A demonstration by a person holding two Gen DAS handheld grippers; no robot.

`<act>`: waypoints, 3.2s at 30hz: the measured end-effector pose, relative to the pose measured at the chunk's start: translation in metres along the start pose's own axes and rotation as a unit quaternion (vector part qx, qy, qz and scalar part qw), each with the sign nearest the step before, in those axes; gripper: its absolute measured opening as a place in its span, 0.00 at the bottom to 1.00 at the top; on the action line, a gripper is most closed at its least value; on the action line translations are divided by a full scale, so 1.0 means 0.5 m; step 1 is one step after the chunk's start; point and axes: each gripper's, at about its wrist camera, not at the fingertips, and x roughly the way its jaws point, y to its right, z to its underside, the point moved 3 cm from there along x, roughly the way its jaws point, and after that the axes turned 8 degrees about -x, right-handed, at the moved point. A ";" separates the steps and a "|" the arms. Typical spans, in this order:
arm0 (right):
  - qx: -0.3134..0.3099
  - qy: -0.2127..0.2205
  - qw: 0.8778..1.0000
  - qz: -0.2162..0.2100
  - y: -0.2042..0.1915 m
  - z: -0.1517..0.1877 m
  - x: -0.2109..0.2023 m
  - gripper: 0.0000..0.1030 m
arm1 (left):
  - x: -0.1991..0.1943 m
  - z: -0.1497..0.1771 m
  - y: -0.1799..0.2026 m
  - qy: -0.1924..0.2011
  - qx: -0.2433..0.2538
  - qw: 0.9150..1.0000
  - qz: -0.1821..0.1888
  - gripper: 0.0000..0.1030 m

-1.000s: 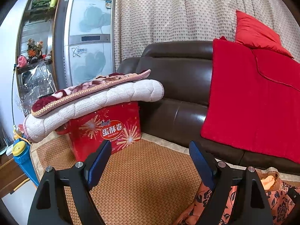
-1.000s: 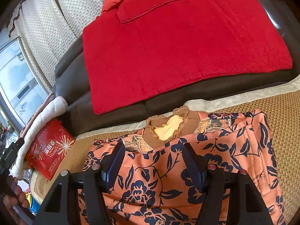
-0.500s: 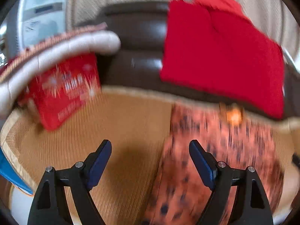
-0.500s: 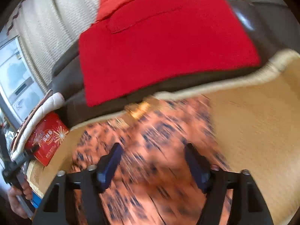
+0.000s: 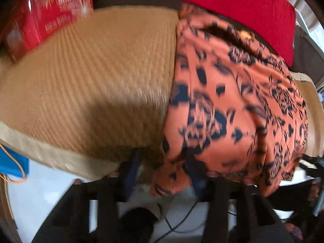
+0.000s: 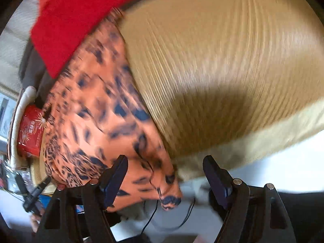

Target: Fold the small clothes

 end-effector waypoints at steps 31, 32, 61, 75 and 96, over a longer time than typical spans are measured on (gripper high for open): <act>-0.089 0.197 0.964 -0.156 -0.304 -0.520 -0.256 0.10 | -0.147 -0.553 0.199 0.097 0.019 0.985 0.145 0.00; -0.082 0.160 0.970 -0.161 -0.297 -0.504 -0.220 0.10 | -0.133 -0.537 0.198 0.098 0.027 0.985 0.141 0.00; 0.114 0.034 0.989 -0.089 -0.037 0.011 0.039 0.86 | 0.103 -0.452 0.344 -0.038 0.093 0.994 0.039 0.18; 0.075 -0.009 0.987 -0.142 -0.140 0.063 0.154 0.10 | -0.062 -0.368 0.289 0.017 0.076 0.994 0.075 0.09; 0.033 0.121 0.946 -0.300 -0.240 -0.057 -0.121 0.07 | -0.237 -0.142 0.050 0.032 -0.038 0.985 0.165 0.09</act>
